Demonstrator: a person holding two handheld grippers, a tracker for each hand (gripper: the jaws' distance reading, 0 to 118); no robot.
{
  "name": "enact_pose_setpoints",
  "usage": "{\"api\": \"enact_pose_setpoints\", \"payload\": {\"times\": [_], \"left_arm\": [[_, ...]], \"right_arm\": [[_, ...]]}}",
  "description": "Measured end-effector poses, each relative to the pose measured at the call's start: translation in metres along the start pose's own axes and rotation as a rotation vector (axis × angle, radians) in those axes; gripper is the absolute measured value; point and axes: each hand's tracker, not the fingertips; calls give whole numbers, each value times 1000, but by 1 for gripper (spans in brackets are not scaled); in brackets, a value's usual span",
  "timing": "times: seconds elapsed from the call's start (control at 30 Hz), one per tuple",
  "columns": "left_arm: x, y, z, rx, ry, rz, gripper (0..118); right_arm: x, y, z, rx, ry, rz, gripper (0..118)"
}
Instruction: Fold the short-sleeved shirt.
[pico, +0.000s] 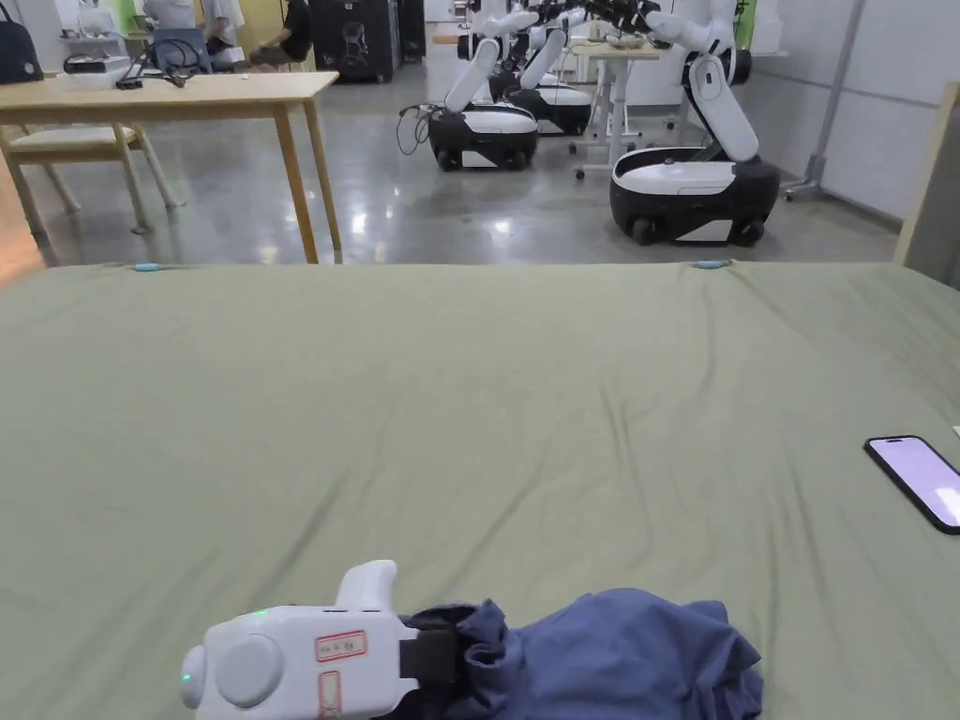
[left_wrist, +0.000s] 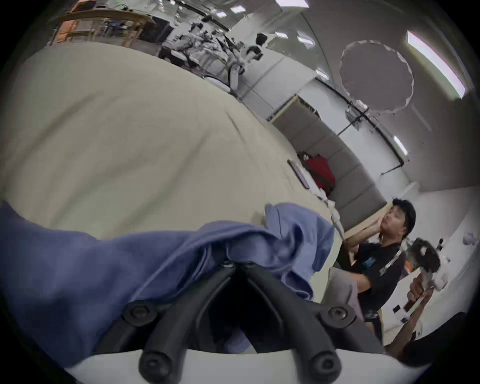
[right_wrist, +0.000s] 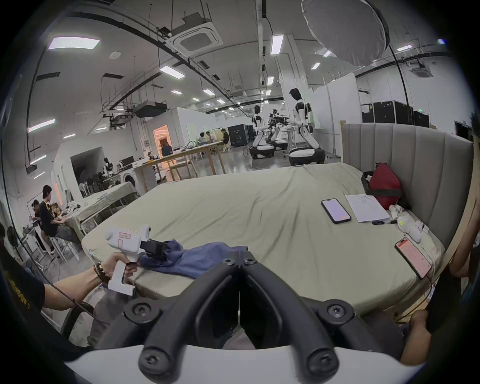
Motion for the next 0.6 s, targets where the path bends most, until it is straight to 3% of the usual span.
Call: {"api": "enact_pose_setpoints", "payload": {"times": [0.07,0.23,0.3,0.47,0.6], "left_arm": [[3,-5,-13,-35,76,-45,0],[4,2,12,6,14,19,0],[19,3,39,73,12,-58,0],[53,-6,147,260,-145,-98,0],[37,-28,209,389,-84,-53,0]], "right_arm": [[1,-1,-1,-6,-1,1,0],[2,-2,-3,-15,-1,-4,0],[2,-1,-3,-12,-1,-4,0],[-2,5,-4,17,23,4,0],[-6,4,-10,20,48,6,0]]}}
